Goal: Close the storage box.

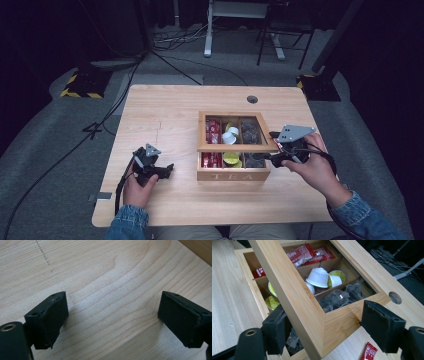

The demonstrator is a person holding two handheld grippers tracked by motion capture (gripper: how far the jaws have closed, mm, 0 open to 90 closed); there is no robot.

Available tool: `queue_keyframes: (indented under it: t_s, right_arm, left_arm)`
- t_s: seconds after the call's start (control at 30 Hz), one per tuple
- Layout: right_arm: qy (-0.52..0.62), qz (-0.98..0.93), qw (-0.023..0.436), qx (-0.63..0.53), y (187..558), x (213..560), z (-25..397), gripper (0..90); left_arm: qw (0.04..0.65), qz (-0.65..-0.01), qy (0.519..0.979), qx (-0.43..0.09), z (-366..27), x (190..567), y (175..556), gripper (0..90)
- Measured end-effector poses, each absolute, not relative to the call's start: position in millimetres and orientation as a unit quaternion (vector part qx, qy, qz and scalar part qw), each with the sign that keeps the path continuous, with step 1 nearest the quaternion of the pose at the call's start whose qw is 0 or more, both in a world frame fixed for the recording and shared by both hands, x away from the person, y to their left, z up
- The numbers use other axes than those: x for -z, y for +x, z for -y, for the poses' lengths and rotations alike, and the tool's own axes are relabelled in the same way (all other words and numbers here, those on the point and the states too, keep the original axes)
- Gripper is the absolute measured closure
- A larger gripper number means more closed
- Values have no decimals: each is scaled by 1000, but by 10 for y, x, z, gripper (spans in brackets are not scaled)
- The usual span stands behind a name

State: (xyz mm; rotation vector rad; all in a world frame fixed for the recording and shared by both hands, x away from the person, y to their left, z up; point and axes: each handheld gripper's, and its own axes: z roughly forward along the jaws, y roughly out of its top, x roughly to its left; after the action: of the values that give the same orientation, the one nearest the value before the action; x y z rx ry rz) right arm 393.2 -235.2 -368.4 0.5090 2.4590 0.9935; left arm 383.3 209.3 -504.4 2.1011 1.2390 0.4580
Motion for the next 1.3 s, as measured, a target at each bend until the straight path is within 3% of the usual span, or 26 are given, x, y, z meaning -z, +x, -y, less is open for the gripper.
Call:
queue_keyframes:
  t_s: [0.5,1.3]
  right_arm:
    - [163,-899,237,-331,3854,3879,2309,213]
    - [147,-916,221,-299,3813,4081,2251,162]
  left_arm:
    - [324,-472,801,-175,-2093,5044,3833,99]
    - [324,-472,801,-175,-2094,5044,3833,99]
